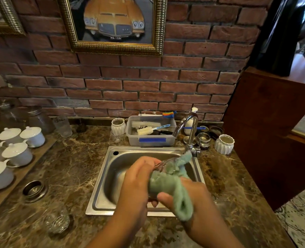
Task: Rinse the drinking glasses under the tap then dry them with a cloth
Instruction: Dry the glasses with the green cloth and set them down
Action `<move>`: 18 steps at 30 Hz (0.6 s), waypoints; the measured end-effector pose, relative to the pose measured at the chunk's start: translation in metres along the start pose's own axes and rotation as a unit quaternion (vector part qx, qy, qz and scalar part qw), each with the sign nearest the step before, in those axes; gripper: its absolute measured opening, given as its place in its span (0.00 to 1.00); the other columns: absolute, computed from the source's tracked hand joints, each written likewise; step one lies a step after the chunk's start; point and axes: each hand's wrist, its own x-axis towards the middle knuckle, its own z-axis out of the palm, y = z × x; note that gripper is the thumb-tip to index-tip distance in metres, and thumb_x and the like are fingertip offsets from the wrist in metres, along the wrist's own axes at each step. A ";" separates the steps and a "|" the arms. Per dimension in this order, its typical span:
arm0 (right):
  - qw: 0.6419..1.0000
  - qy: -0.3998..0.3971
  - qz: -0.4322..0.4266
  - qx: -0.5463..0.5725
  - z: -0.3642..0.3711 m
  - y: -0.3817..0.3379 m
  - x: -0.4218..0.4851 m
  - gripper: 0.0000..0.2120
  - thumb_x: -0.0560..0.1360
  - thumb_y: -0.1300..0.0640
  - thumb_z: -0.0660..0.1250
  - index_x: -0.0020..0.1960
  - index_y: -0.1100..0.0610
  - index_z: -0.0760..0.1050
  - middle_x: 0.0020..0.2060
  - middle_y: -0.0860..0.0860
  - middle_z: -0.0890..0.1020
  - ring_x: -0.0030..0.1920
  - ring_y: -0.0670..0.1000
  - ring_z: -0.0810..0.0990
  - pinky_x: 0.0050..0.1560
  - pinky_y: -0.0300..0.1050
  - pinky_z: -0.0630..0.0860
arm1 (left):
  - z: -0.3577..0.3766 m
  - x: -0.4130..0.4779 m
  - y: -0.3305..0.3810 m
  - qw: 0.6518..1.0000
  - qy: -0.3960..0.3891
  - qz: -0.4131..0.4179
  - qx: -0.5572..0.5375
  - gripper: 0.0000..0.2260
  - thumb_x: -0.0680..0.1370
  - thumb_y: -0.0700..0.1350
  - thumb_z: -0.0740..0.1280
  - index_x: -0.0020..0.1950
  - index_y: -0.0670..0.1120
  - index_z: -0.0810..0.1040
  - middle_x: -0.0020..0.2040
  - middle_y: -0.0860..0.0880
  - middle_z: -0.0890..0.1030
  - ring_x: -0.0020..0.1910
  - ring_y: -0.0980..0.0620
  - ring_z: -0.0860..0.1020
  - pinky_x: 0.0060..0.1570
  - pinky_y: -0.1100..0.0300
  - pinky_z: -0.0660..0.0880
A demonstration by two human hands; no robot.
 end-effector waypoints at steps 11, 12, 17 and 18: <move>0.991 -0.086 -0.022 -0.097 -0.007 0.001 0.024 0.10 0.75 0.42 0.68 0.40 0.45 0.82 0.38 0.42 0.84 0.43 0.42 0.82 0.52 0.39 0.76 | 0.000 0.012 0.005 0.985 0.040 -0.113 -0.126 0.14 0.81 0.49 0.65 0.40 0.44 0.84 0.31 0.43 0.79 0.21 0.50 0.76 0.20 0.63 0.68; 0.996 -0.072 -0.005 -0.052 -0.003 -0.002 0.023 0.07 0.76 0.45 0.70 0.39 0.41 0.81 0.38 0.39 0.84 0.42 0.42 0.82 0.46 0.35 0.76 | -0.001 0.012 0.003 0.996 0.057 -0.035 -0.063 0.15 0.81 0.49 0.65 0.36 0.47 0.84 0.31 0.44 0.80 0.24 0.49 0.78 0.23 0.59 0.71; 0.915 0.030 0.204 0.347 0.010 0.002 0.019 0.18 0.60 0.45 0.80 0.48 0.49 0.85 0.45 0.55 0.87 0.47 0.58 0.85 0.55 0.61 0.80 | -0.020 0.016 -0.005 0.874 0.038 0.395 0.280 0.12 0.77 0.51 0.63 0.48 0.47 0.84 0.42 0.54 0.83 0.43 0.57 0.81 0.42 0.63 0.77; 0.869 0.043 0.236 0.432 0.011 0.005 0.018 0.25 0.59 0.48 0.80 0.54 0.55 0.84 0.51 0.60 0.86 0.54 0.62 0.84 0.61 0.65 0.77 | -0.024 0.020 -0.004 0.830 0.012 0.452 0.325 0.12 0.77 0.49 0.64 0.49 0.43 0.83 0.43 0.52 0.82 0.43 0.56 0.80 0.42 0.63 0.77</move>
